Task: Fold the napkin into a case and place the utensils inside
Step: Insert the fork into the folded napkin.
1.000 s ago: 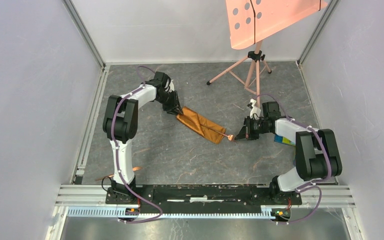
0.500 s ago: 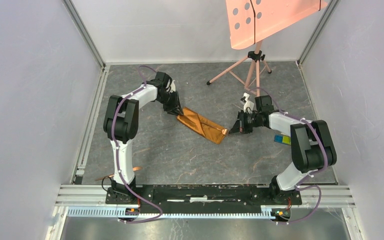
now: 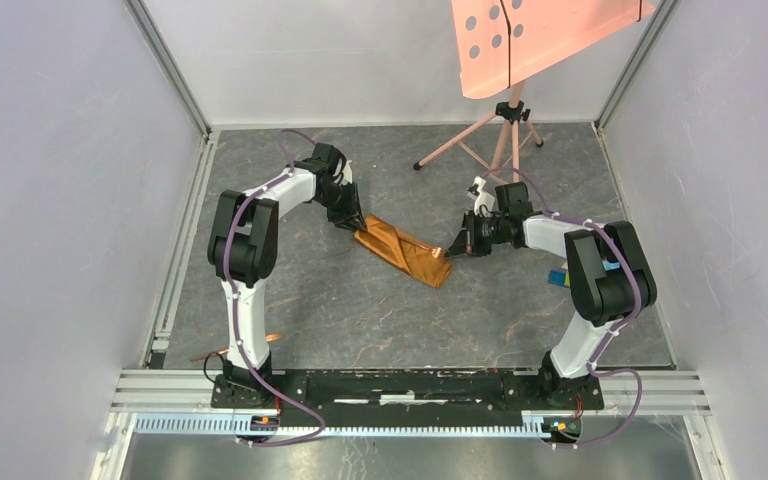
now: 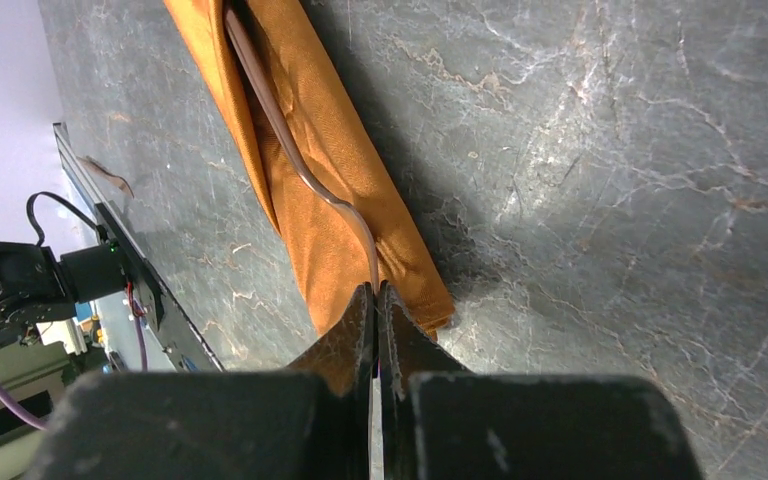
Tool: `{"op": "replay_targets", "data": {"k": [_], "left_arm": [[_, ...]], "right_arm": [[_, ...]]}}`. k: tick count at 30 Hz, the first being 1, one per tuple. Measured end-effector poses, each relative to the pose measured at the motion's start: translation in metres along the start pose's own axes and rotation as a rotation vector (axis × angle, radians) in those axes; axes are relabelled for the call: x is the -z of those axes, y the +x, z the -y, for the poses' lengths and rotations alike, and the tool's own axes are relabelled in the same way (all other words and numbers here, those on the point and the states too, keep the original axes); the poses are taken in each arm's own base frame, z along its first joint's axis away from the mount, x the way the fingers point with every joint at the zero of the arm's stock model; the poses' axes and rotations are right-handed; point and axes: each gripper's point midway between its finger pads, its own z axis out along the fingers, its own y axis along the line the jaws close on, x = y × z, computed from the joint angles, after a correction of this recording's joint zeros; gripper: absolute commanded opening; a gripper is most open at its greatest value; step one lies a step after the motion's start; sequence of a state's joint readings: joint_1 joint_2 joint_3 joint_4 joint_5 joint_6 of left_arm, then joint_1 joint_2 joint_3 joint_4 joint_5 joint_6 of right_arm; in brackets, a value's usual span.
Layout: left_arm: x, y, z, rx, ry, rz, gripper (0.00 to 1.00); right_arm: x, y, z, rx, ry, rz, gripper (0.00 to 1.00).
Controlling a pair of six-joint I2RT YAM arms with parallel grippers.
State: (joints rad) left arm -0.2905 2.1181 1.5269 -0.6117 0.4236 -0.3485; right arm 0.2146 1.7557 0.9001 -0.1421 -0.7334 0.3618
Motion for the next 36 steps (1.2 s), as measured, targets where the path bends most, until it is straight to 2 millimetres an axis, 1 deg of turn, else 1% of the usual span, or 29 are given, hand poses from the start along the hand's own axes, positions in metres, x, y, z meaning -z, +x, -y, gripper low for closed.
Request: {"op": "replay_targets", "data": {"k": [4, 5, 6, 7, 9, 13, 16, 17, 19, 20, 22, 23, 25, 28, 31, 32, 33, 35, 36], "left_arm": [[0.000, 0.000, 0.000, 0.000, -0.002, -0.001, 0.28], [0.000, 0.000, 0.000, -0.001, -0.002, -0.001, 0.28], [0.000, 0.000, 0.000, -0.004, -0.002, -0.001, 0.28], [0.000, 0.000, 0.000, -0.005, -0.002, -0.001, 0.28], [0.000, 0.001, 0.000, -0.006, -0.003, -0.002, 0.28], [0.000, 0.001, 0.000, -0.008, -0.003, -0.002, 0.28], [0.000, 0.001, 0.000, -0.008, -0.004, -0.002, 0.29], [0.000, 0.001, 0.000, -0.008, -0.004, -0.003, 0.29], [0.000, 0.001, 0.000, -0.009, -0.003, -0.002, 0.33], [0.000, 0.001, 0.001, -0.008, -0.003, -0.002, 0.37], [0.001, 0.001, 0.002, -0.010, -0.002, 0.001, 0.47], [0.002, 0.001, 0.003, -0.012, -0.001, 0.001, 0.53], [0.006, 0.002, 0.005, -0.017, -0.001, 0.006, 0.60], [0.023, 0.007, 0.007, -0.020, -0.022, 0.025, 0.68], [0.055, 0.010, 0.014, -0.035, -0.035, 0.075, 0.77], [0.070, 0.012, 0.016, -0.041, -0.041, 0.105, 0.79], [0.091, 0.017, 0.020, -0.049, -0.046, 0.140, 0.83], [0.115, 0.022, 0.021, -0.049, -0.056, 0.188, 0.90], [0.131, 0.027, 0.020, -0.039, -0.070, 0.225, 0.93]], "right_arm": [[-0.004, 0.001, -0.002, -0.006, -0.004, -0.003, 0.00], [-0.005, 0.001, -0.003, -0.010, -0.005, -0.004, 0.04], [-0.005, 0.000, -0.004, -0.016, -0.005, -0.001, 0.10], [-0.006, -0.001, -0.004, -0.021, -0.004, 0.004, 0.12], [-0.007, 0.000, -0.006, -0.041, -0.004, 0.021, 0.14], [-0.007, 0.004, -0.008, -0.071, 0.003, 0.046, 0.11], [-0.008, 0.006, -0.008, -0.098, 0.008, 0.061, 0.12], [-0.008, 0.006, -0.008, -0.106, 0.010, 0.064, 0.15], [-0.009, 0.006, -0.009, -0.120, 0.012, 0.071, 0.25], [-0.010, 0.006, -0.009, -0.124, 0.013, 0.075, 0.30], [-0.009, 0.004, -0.010, -0.123, 0.022, 0.086, 0.44], [-0.008, 0.003, -0.011, -0.118, 0.028, 0.091, 0.48], [-0.004, 0.002, -0.010, -0.096, 0.054, 0.099, 0.55], [0.005, -0.003, -0.011, -0.043, 0.098, 0.114, 0.60], [0.016, -0.012, -0.016, 0.023, 0.127, 0.139, 0.64], [0.020, -0.013, -0.017, 0.050, 0.147, 0.146, 0.65], [0.025, -0.015, -0.017, 0.078, 0.172, 0.154, 0.66], [0.034, -0.017, -0.018, 0.132, 0.214, 0.172, 0.68], [0.039, -0.018, -0.020, 0.170, 0.237, 0.183, 0.69]]}}
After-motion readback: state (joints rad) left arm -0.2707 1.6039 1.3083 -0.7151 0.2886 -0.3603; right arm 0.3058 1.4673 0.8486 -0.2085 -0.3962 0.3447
